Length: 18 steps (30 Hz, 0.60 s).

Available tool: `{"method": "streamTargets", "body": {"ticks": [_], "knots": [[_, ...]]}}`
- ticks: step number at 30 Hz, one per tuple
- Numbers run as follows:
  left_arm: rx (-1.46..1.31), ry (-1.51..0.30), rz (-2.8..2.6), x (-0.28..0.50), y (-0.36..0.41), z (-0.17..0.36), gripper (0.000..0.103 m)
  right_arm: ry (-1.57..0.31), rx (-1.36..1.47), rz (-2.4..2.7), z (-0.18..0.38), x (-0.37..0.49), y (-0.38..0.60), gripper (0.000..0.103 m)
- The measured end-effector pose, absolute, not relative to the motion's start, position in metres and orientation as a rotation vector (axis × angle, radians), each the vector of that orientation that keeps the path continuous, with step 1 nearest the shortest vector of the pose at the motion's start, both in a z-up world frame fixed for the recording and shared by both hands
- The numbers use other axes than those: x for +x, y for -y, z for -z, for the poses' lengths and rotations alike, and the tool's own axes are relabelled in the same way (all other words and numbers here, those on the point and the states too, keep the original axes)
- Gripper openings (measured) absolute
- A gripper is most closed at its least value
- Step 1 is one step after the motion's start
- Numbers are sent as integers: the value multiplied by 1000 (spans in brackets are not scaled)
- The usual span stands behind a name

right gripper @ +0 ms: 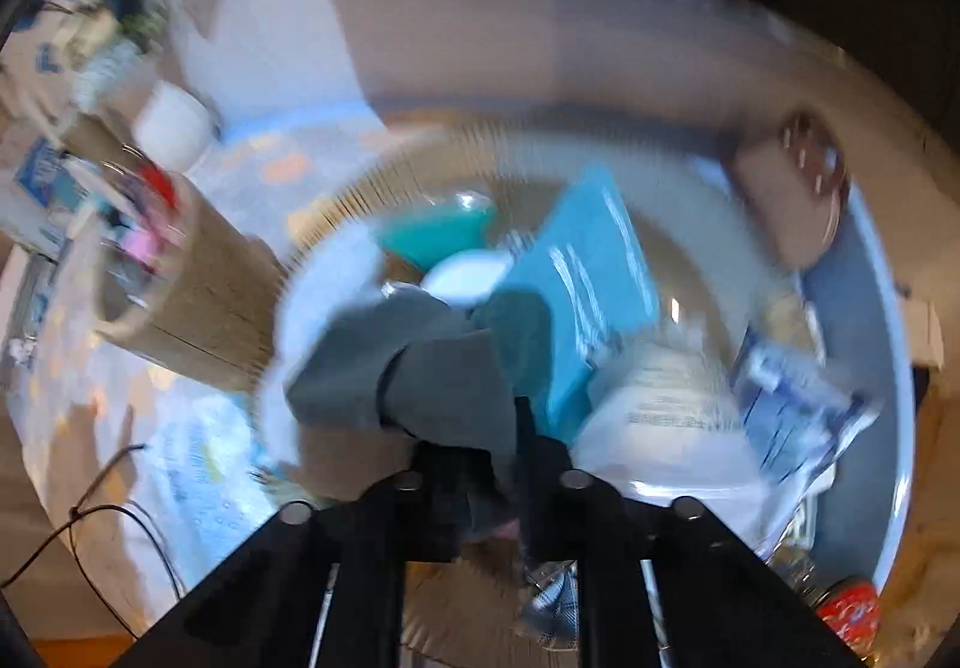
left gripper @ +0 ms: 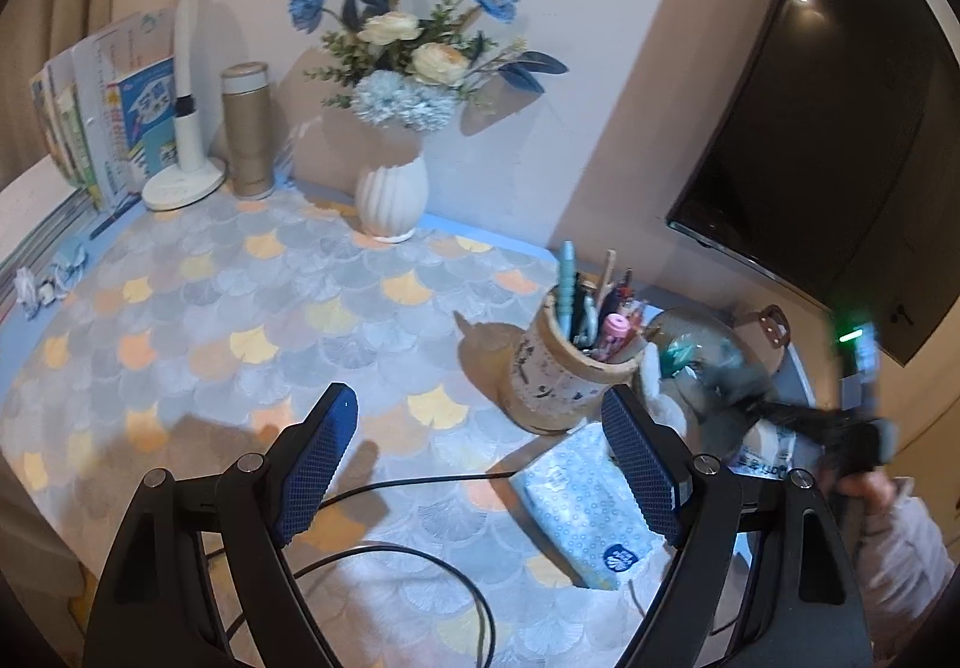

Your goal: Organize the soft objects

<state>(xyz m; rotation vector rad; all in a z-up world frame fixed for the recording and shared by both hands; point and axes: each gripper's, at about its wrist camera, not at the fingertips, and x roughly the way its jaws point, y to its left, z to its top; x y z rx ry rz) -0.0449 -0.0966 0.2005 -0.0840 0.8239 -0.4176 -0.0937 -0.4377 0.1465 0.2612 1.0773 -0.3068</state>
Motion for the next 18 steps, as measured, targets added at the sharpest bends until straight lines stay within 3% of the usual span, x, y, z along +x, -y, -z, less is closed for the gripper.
{"method": "streamTargets", "body": {"ticks": [4, 8, 10, 12, 16, 18], "knots": [[-148, -836, 375, -44, 79, -194, 83, -867, 283, 171, -212, -102, 411, 8], [-212, -852, 313, -46, 59, -189, 82, -815, 221, -89, -248, -69, 337, 10], [-219, -847, 298, -48, 52, -190, 83, -882, 199, -182, -249, -43, 302, 22], [-216, -843, 285, -50, 46, -191, 82, -971, 199, -258, -244, -26, 280, 58], [-229, -856, 267, -46, 42, -186, 82, -846, 234, -182, -257, -43, 298, 73], [-239, -867, 267, -42, 43, -181, 82, -783, 232, -22, -258, -61, 332, 92]]}}
